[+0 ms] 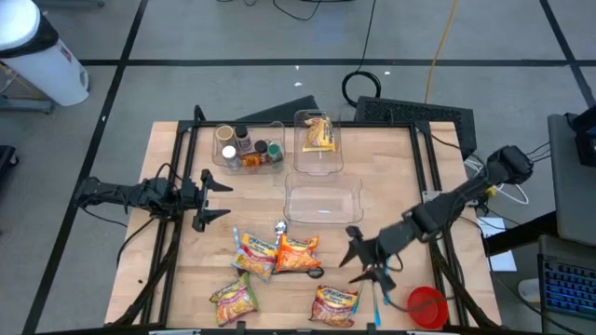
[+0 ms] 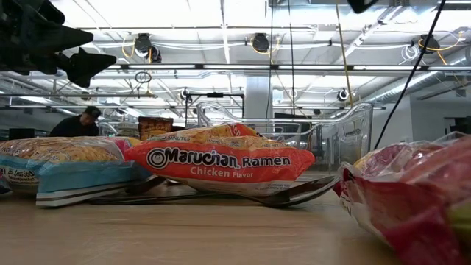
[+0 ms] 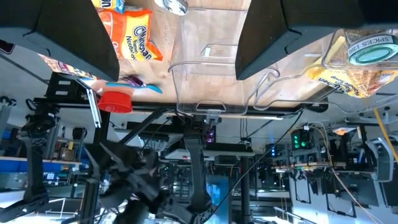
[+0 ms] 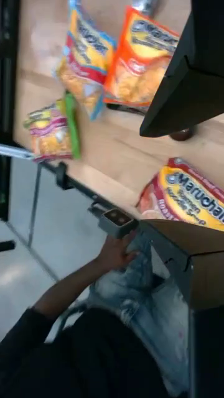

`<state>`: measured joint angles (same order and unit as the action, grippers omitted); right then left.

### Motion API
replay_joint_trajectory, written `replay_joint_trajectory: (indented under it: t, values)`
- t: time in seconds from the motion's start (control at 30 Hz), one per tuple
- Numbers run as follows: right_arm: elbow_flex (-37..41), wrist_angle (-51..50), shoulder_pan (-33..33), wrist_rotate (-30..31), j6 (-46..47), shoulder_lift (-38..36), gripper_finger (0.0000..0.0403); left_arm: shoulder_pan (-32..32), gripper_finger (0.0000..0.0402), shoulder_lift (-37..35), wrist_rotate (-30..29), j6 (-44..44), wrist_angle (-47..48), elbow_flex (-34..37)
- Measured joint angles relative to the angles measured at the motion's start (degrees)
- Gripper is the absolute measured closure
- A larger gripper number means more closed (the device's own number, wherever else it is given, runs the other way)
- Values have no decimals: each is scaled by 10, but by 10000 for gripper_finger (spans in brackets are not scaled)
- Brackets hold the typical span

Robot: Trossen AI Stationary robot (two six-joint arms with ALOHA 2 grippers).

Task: Pick & Place Food Item
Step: Put the red noodle pack into the top right transparent container

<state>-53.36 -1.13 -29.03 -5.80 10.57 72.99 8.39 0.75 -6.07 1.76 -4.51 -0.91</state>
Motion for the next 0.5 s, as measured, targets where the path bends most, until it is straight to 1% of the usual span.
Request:
replay_joint_trajectory:
  t: [0.17, 0.23, 0.4, 0.5]
  values:
    - [0, 0, -66, 112, 29, 38, 184, 0, 78, 0, 0, 0, 0, 0]
    - [0, 0, -83, 140, 52, 57, 183, 0, 78, 0, 0, 0, 0, 0]
    - [0, 0, -109, 148, 139, 107, 183, 0, 78, 0, 0, 0, 0, 0]
    - [0, 0, -121, 147, 161, 137, 184, 0, 78, 0, 0, 0, 0, 0]
